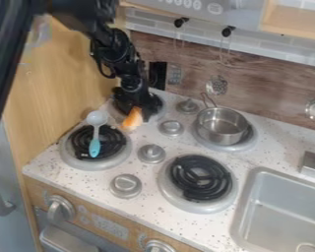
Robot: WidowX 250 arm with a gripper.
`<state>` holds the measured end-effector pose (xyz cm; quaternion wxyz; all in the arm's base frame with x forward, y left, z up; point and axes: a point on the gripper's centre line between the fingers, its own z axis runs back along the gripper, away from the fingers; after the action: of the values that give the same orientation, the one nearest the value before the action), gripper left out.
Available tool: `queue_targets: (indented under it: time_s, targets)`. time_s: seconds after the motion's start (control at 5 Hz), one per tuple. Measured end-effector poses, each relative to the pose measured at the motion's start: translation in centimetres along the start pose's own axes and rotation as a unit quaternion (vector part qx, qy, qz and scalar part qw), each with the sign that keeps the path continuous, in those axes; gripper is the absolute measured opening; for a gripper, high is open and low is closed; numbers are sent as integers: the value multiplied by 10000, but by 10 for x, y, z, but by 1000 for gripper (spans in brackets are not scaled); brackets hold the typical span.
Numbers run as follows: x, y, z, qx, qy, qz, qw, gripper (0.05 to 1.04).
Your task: Move the orange object to the top of the left burner
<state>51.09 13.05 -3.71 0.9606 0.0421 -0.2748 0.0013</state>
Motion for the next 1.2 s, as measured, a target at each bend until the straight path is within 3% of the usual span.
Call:
queue_targets:
  time_s: [0.4, 0.8, 1.0, 1.2]
  targets:
    - [24, -2, -12, -201, -379, -58, 9991, 614]
    - [47, 1, -29, -290, -564, -91, 9979, 613]
    - [48, 2, -30, -263, -539, -87, 9982, 697]
    - [34, 2, -35, -226, -404, -64, 9989, 962]
